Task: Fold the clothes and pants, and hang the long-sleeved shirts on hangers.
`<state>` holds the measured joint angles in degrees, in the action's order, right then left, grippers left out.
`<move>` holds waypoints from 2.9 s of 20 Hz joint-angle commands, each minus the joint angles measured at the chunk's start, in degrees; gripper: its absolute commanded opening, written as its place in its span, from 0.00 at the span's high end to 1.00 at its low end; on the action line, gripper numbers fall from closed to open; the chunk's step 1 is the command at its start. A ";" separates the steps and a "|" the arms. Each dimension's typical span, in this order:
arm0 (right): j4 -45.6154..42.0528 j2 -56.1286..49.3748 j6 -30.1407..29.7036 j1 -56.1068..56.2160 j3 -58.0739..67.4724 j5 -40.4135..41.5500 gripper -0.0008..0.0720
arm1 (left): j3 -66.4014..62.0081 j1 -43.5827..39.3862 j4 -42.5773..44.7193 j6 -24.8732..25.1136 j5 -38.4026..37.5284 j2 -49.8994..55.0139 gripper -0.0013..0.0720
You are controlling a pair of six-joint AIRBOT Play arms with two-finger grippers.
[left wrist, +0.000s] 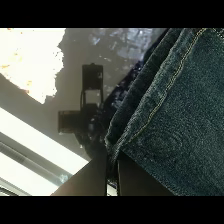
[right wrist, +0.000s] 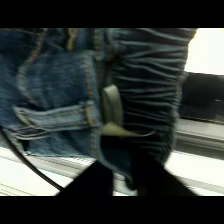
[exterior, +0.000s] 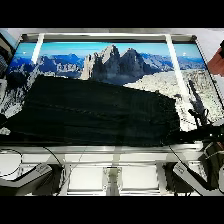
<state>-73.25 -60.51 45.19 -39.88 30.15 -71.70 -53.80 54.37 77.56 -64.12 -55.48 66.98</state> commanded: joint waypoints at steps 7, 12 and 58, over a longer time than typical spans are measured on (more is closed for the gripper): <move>3.74 0.04 0.04 -0.52 15.12 -20.44 0.97 | -3.45 0.02 -2.25 -6.64 0.02 -0.72 0.94; 16.02 0.04 0.09 -2.36 30.18 -30.45 0.98 | -13.20 0.02 -6.27 -12.09 0.24 -5.25 0.93; -4.11 -16.15 29.18 2.19 42.88 -8.37 0.98 | -43.10 -37.24 18.80 -36.52 -2.36 24.15 0.94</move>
<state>-78.19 -75.37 74.02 -37.32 73.06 -82.83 -96.38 17.34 96.31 -98.89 -59.68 90.50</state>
